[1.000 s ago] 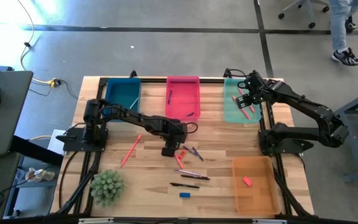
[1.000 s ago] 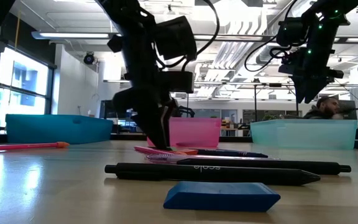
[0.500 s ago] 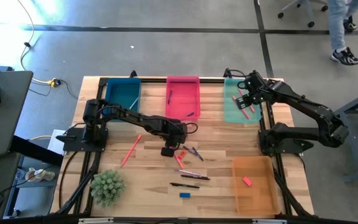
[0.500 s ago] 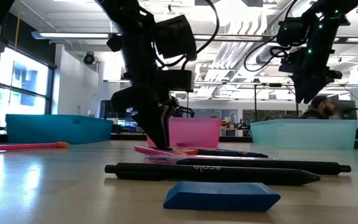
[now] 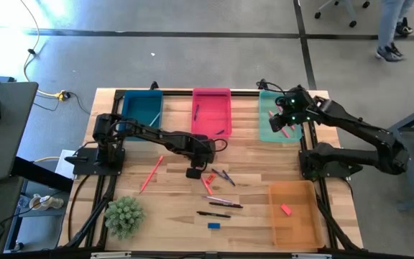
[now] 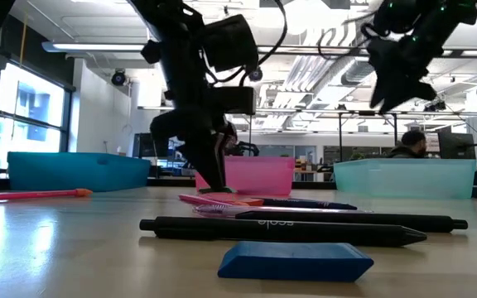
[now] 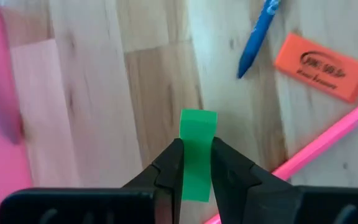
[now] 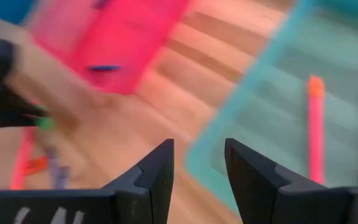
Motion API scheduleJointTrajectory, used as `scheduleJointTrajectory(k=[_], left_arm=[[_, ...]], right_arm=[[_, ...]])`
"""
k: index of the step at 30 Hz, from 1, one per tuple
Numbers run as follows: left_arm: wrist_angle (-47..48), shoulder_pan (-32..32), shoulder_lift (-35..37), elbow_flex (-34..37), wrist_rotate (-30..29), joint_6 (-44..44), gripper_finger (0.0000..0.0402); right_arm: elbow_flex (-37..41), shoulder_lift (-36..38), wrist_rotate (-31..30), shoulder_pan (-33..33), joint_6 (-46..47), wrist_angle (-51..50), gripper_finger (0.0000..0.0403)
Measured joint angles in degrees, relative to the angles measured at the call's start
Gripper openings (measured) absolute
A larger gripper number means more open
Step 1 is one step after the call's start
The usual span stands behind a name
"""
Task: Sort crayons/erasers/pens/pencils in bins
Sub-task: Put the green eraser into the orange bin
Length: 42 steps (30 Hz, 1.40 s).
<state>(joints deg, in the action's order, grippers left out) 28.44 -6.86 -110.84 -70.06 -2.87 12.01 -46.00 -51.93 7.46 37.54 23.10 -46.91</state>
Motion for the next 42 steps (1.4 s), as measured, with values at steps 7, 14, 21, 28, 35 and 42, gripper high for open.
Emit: scheduleJointTrajectory(k=[7,14,21,28,35,42], left_arm=[[-2.8,0.0,2.2,-0.2,-2.2,0.0,0.0053],[-4.6,-0.5,2.9,-5.1,-3.1,-0.9,0.0053],[-7.9,-0.5,2.9,-10.5,-3.9,-1.6,0.0053],[-13.9,-0.5,3.0,-13.8,-5.8,-3.0,0.0053],[-16.7,-0.4,3.0,-14.8,-6.9,-3.0,0.0053],[-17.5,-0.4,3.0,-14.8,-8.4,-3.0,0.0053]], right_arm=[[0.0,0.2,6.5,-7.8,9.1,7.7,0.0136],[0.0,0.2,6.5,-13.7,18.9,11.6,0.0136],[0.0,0.2,6.5,-17.6,28.5,14.1,0.0136],[0.0,0.2,4.3,-21.1,36.8,14.6,0.0136],[0.0,0.1,-0.8,-24.8,41.6,17.5,0.0136],[0.0,-0.3,-7.7,-27.8,44.2,18.7,0.0136]])
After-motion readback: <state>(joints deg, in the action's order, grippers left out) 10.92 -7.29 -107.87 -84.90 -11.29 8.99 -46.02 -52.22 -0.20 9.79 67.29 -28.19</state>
